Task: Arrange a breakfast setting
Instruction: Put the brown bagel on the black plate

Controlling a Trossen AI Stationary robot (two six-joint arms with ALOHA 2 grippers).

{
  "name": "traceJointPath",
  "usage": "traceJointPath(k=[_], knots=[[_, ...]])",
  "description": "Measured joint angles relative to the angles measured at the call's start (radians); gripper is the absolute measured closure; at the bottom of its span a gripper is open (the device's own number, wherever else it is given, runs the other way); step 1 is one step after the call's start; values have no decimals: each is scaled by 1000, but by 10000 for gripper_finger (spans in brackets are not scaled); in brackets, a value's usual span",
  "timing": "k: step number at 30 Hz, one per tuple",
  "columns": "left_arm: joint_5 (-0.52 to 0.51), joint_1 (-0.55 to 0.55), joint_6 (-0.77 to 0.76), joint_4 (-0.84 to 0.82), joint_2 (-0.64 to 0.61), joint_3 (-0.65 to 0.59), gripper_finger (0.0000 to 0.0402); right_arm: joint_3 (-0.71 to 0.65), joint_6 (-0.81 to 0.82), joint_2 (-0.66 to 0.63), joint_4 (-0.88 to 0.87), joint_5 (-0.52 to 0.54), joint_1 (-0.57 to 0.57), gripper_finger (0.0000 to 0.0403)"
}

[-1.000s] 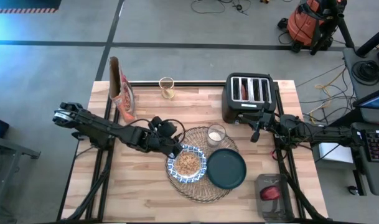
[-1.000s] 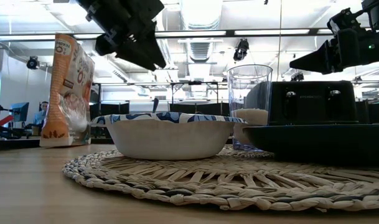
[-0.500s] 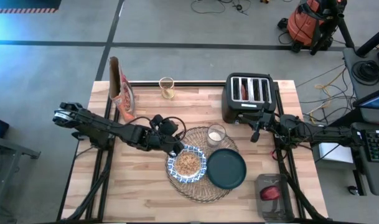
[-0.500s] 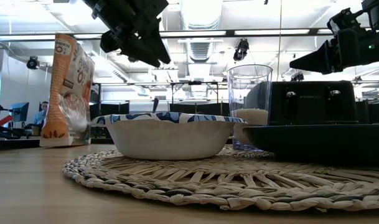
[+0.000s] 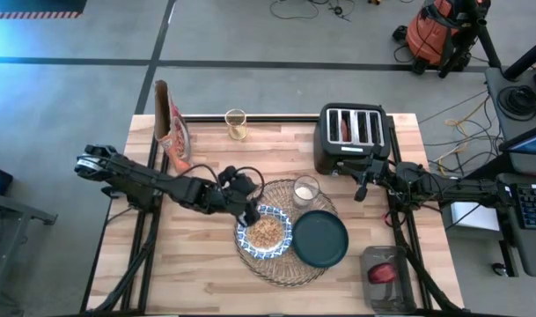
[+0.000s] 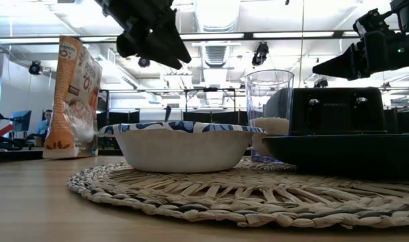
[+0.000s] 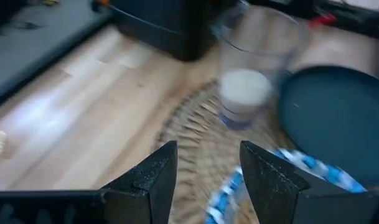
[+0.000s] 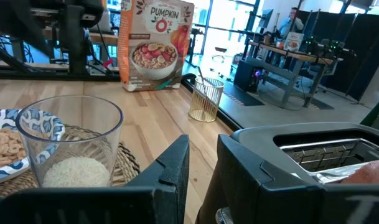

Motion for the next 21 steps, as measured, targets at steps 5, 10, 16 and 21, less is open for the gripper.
traceJointPath(k=[5, 10, 16, 21], knots=[[59, -27, 12, 1, 0, 0, 243, 0, 0, 0, 0, 0, 0, 330], [61, -67, 12, 39, 0, 0, 243, 0, 0, 0, 0, 0, 0, 330], [63, -116, 20, 114, 0, 0, 243, 0, 0, 0, 0, 0, 0, 330], [63, -152, 20, 123, 0, 0, 243, 0, 0, 0, 0, 0, 0, 330]])
